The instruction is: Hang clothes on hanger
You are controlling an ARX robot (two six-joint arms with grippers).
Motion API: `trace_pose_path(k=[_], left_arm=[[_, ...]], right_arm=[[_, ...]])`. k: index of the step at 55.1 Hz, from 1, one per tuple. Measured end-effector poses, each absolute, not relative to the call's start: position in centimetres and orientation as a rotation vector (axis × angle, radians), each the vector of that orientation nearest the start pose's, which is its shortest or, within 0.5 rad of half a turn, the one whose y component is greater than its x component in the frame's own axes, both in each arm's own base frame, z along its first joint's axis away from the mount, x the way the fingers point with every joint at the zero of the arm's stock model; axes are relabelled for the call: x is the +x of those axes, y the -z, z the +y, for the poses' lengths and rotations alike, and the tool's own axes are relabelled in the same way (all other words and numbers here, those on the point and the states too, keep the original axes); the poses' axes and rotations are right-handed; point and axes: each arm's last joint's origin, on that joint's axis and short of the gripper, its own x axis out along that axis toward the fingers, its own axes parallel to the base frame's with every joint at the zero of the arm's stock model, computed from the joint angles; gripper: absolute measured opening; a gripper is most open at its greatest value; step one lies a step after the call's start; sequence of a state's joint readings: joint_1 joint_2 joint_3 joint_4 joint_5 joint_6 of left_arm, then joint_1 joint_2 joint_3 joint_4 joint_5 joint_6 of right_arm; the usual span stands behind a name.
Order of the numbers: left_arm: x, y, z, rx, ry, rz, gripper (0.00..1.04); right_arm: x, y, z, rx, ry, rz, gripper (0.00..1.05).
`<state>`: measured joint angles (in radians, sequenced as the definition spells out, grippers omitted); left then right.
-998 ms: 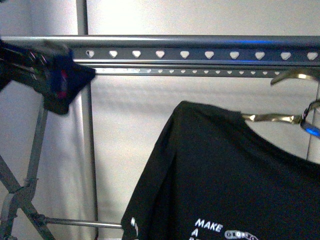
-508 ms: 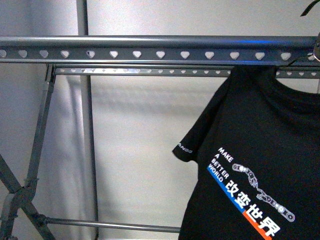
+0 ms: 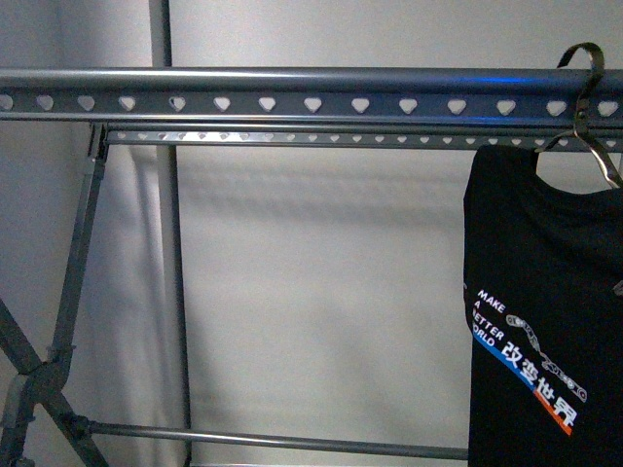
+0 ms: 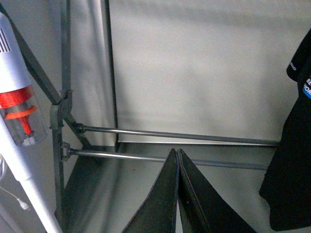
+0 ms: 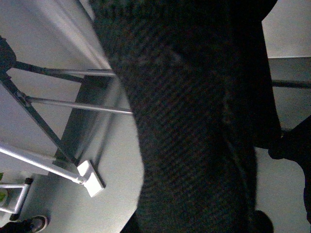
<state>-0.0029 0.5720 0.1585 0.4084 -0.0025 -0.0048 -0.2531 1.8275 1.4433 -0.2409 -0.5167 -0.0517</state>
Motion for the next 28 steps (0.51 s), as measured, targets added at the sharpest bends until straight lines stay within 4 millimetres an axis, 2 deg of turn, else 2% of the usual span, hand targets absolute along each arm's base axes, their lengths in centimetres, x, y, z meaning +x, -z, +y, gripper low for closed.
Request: trace_pose_path(k=[12, 19, 28], left_arm=[[13.3, -19.1, 0.0, -0.004, 0.0, 0.001, 0.04], [12.8, -18.6, 0.0, -0.004, 0.0, 0.001, 0.04], [12.3, -18.1, 0.0, -0.004, 0.0, 0.0, 0.04]], right_arm=[[39.1, -22.8, -8.0, 0.224, -0.302, 0.592, 0.07], [38.0, -22.2, -7.5, 0.222, -0.324, 0.558, 0.08], [36.5, -21.2, -7.1, 0.122, -0.251, 0.436, 0.34]])
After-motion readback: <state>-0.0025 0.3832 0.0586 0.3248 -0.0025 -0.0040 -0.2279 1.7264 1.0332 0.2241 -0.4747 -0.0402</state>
